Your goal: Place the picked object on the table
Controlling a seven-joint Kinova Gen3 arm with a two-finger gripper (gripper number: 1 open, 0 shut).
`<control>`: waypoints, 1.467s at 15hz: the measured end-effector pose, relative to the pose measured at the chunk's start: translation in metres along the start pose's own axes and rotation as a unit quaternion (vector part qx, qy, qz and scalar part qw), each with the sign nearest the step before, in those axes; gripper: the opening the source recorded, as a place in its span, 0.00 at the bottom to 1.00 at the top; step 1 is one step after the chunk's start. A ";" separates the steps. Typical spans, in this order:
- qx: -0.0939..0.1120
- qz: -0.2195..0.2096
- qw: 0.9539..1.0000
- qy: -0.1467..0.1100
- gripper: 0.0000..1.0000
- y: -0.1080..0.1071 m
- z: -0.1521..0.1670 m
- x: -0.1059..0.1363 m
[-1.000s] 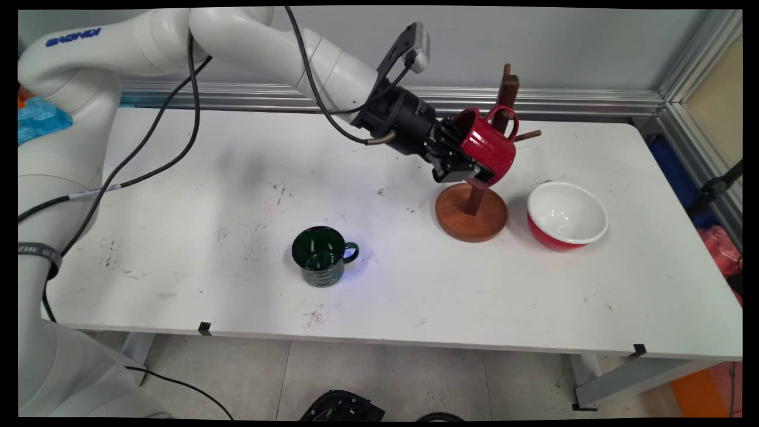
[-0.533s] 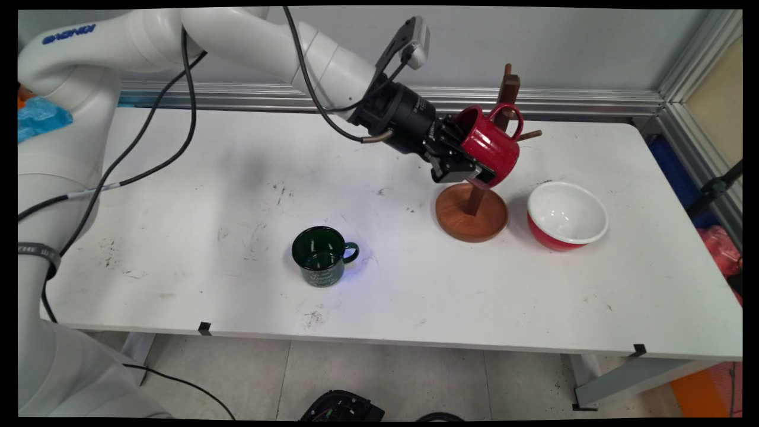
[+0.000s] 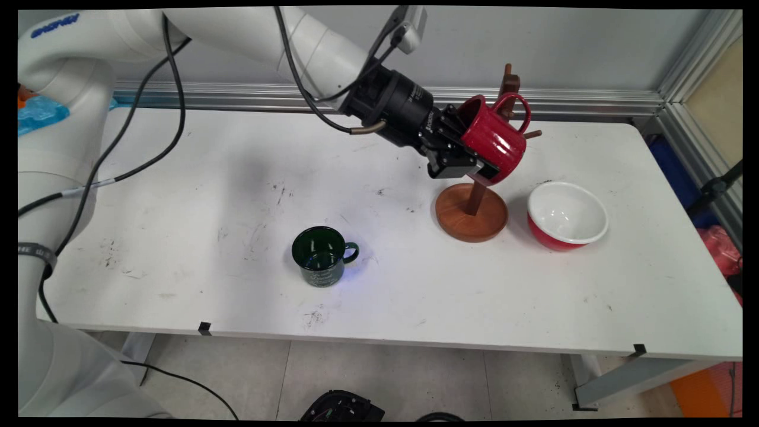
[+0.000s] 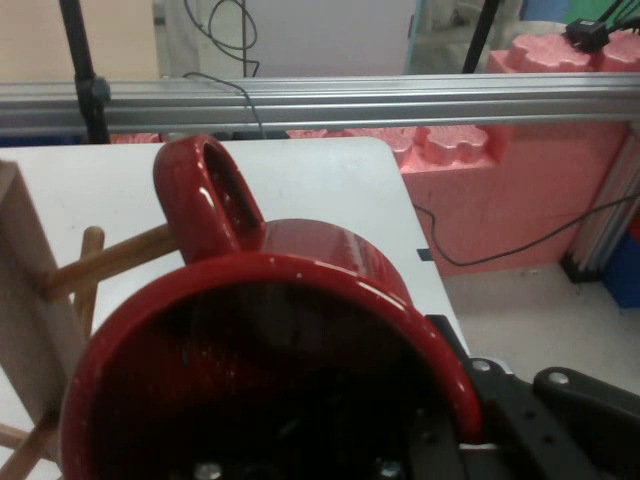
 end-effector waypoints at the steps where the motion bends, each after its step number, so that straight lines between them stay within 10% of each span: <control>1: -0.001 0.001 1.000 0.000 0.00 0.002 -0.002 0.001; 12: -0.005 0.016 1.000 -0.019 0.00 0.027 -0.034 0.008; 22: 0.024 0.106 0.987 -0.119 0.00 0.024 -0.080 0.000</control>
